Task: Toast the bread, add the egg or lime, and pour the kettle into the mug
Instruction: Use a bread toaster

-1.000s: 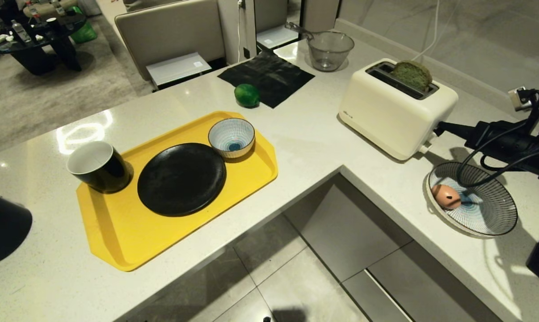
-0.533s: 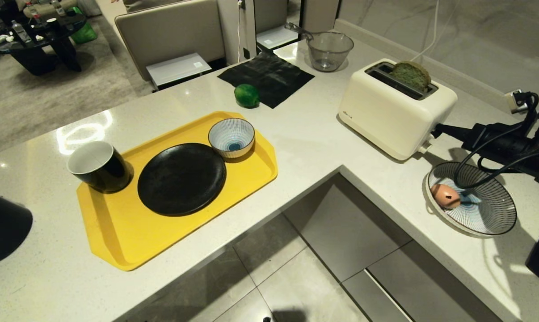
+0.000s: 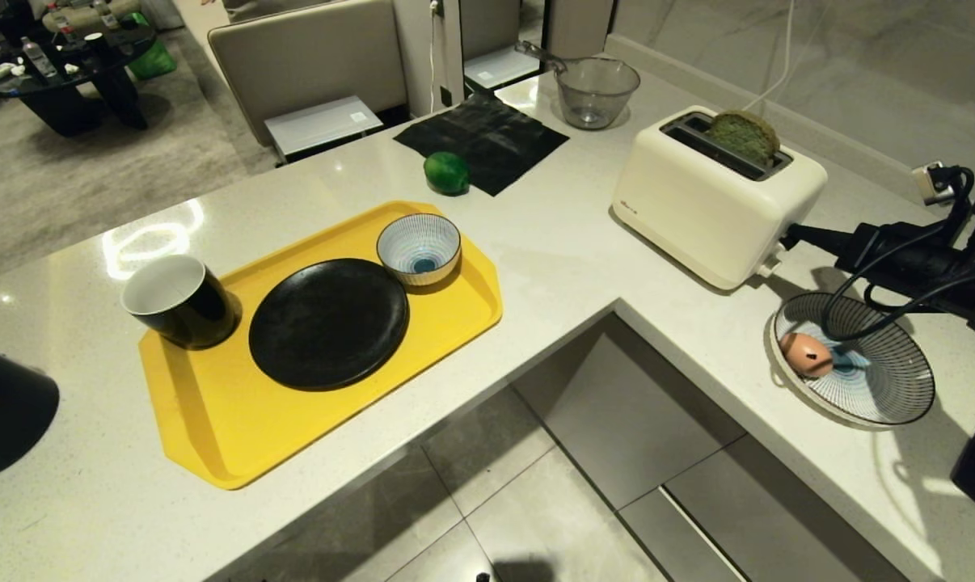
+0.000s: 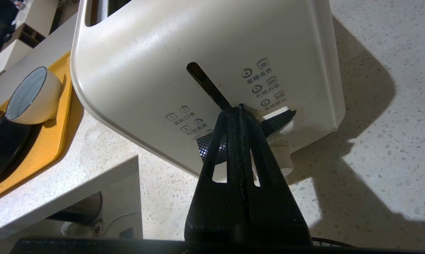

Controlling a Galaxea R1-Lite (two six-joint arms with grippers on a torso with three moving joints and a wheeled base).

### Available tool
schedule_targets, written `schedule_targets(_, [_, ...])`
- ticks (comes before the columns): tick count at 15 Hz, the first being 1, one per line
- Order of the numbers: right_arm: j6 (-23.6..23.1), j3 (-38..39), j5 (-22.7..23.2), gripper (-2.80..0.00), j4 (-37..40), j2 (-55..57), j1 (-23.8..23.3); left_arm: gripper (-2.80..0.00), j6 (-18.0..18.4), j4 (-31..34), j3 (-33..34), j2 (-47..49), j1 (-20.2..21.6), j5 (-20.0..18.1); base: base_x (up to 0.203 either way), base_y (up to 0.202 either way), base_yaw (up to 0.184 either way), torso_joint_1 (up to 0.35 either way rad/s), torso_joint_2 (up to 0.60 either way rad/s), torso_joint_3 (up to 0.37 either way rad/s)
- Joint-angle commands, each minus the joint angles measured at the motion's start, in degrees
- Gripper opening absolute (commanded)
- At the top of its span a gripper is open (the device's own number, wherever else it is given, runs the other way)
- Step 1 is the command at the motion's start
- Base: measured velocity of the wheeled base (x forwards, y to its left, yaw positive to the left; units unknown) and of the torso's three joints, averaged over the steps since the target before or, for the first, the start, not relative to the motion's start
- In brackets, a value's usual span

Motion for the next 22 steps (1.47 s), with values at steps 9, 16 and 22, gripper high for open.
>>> schedule_targets(9, [0.11,-0.11,0.31,-2.80,-0.33,-0.10,-0.01,-2.80,0.03,0.02,0.00,-0.04,0.06,0.02,0.000,0.000,0.000,0.000,0.00,0.000])
schedule_targets(16, [0.11,-0.19,0.31,-2.80,-0.24,-0.54,-0.01,-2.80,0.03,0.02,0.00,-0.04,-0.02,0.02,0.000,0.000,0.000,0.000,0.00,0.000])
schedule_targets(22, [0.11,-0.11,0.31,-2.80,-0.25,-0.98,-0.07,-2.80,0.03,0.02,0.00,-0.04,0.06,0.02,0.000,0.000,0.000,0.000,0.00,0.000])
